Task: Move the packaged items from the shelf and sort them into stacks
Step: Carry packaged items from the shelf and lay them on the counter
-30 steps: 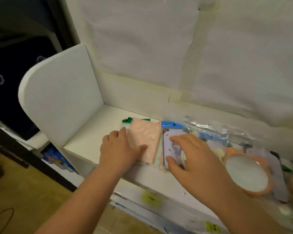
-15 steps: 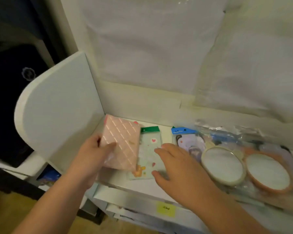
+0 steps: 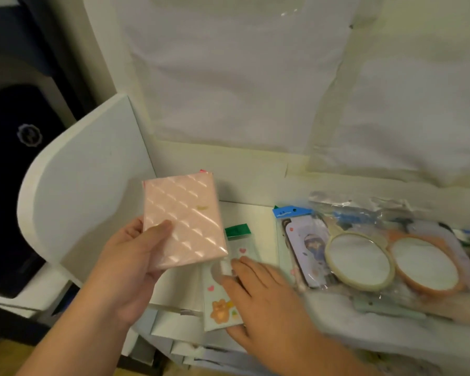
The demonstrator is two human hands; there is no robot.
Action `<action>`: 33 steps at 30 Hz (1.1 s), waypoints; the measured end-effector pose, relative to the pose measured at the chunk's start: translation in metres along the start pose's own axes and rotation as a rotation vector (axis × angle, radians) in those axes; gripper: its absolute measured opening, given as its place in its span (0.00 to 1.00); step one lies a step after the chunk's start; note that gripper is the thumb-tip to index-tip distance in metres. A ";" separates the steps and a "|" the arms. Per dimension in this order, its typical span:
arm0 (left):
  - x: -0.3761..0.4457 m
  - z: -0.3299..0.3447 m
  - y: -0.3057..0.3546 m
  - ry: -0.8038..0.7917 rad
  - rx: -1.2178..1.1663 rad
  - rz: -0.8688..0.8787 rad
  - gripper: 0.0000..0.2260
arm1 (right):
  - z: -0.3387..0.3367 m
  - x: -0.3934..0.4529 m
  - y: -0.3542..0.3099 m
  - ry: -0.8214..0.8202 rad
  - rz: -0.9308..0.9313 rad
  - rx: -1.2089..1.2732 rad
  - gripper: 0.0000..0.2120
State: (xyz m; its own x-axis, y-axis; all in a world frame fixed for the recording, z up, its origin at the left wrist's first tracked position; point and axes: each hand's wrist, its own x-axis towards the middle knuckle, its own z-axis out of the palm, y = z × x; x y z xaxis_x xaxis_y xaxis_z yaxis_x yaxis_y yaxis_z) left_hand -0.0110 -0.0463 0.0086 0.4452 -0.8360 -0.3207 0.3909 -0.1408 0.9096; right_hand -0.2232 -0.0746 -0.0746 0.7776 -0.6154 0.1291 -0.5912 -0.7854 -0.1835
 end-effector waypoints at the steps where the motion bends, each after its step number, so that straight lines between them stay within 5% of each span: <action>1: -0.001 0.003 0.002 -0.015 -0.016 0.000 0.10 | -0.001 -0.002 -0.001 0.041 0.003 0.032 0.33; 4: -0.004 0.011 0.009 -0.064 -0.090 0.003 0.12 | -0.014 -0.008 0.004 0.181 0.102 0.164 0.28; 11: -0.020 0.059 0.016 -0.206 -0.115 0.035 0.06 | -0.091 -0.027 0.006 0.701 0.857 1.341 0.07; 18: -0.058 0.135 0.003 -0.352 -0.083 -0.009 0.07 | -0.152 -0.101 0.025 1.219 0.854 1.716 0.07; 24: -0.114 0.206 -0.021 -0.451 -0.051 -0.028 0.08 | -0.184 -0.198 0.040 1.419 0.886 1.817 0.17; 33: -0.243 0.316 -0.083 -0.580 -0.016 -0.123 0.08 | -0.224 -0.373 0.046 1.696 0.870 1.800 0.11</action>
State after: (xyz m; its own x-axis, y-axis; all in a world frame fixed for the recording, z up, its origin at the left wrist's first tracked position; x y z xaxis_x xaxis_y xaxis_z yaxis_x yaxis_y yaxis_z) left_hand -0.4055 0.0008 0.0945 -0.1155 -0.9681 -0.2225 0.4255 -0.2506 0.8696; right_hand -0.5882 0.1045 0.0868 -0.5560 -0.7818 -0.2822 0.7266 -0.2923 -0.6218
